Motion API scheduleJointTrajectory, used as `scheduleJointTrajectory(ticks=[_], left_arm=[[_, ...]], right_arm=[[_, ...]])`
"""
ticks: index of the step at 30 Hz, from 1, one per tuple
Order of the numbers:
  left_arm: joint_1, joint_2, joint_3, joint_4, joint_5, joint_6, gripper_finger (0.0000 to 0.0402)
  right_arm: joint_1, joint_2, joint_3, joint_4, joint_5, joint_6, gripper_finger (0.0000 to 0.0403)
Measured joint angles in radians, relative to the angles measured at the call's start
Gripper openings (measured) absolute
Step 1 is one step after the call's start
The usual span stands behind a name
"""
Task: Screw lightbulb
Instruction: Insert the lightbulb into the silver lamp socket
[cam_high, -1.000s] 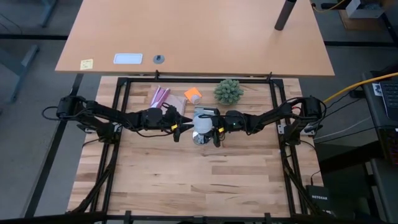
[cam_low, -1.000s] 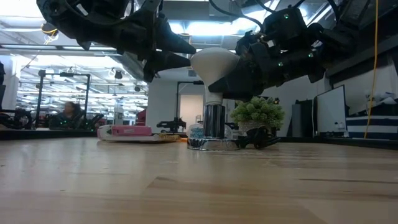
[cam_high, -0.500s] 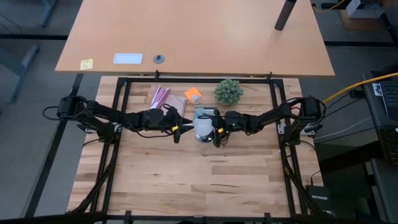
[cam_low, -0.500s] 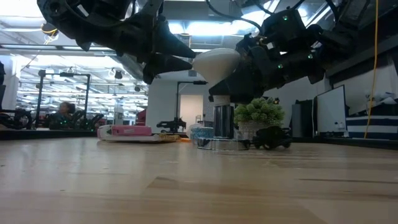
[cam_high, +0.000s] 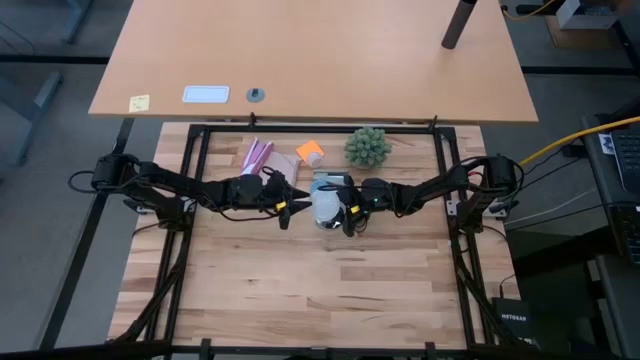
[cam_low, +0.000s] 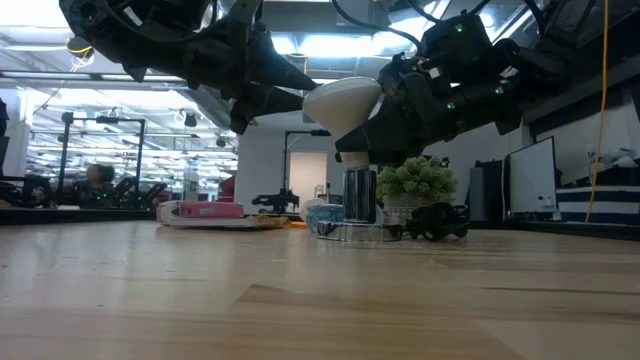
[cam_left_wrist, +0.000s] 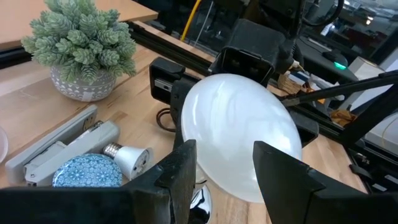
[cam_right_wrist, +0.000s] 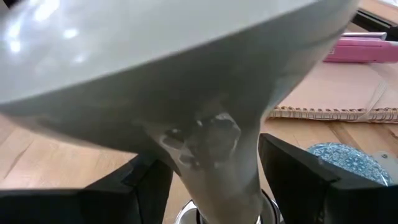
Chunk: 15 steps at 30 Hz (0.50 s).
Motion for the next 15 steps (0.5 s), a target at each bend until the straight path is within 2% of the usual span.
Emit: scheduleJointTrajectory(ticks=[15], left_arm=[[0.0, -0.001, -0.001, 0.0, 0.0, -0.009, 0.015]], right_arm=[[0.0, -0.002, 0.0, 0.002, 0.0, 0.001, 0.0237]])
